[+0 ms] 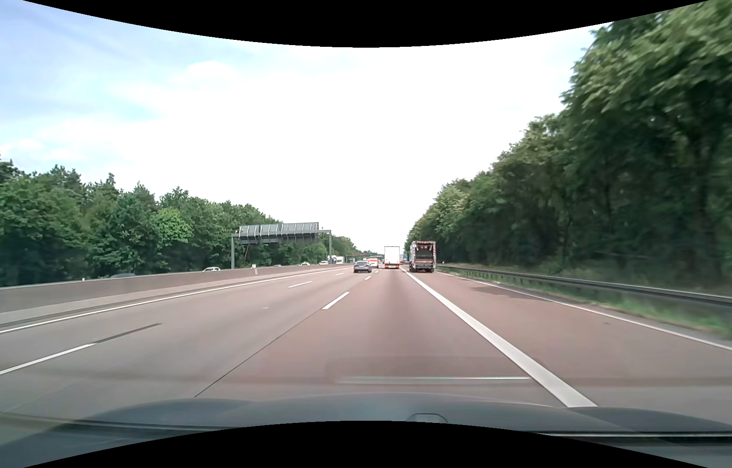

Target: Follow the waypoints while adhering to traffic rules and regulations

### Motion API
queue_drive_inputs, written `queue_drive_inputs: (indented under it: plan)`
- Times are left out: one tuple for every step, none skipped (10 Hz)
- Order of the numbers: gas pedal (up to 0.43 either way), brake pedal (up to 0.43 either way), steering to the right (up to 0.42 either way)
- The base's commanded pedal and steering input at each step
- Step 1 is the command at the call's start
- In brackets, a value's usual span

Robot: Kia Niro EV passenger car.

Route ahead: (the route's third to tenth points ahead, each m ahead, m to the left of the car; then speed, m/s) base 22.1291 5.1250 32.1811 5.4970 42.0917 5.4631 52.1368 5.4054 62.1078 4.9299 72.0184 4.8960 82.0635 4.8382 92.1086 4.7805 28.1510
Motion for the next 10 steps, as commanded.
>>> queue_drive_inputs:
  plan:
    - [0.13,0.0,-0.004]
    - [0.13,0.0,-0.004]
    - [0.13,0.0,-0.004]
    - [0.13,0.0,-0.004]
    - [0.118,0.0,-0.004]
    - [0.118,0.0,-0.004]
    - [0.118,0.0,-0.004]
    - [0.118,0.0,-0.004]
    - [0.118,0.0,-0.004]
    - [0.118,0.0,-0.004]
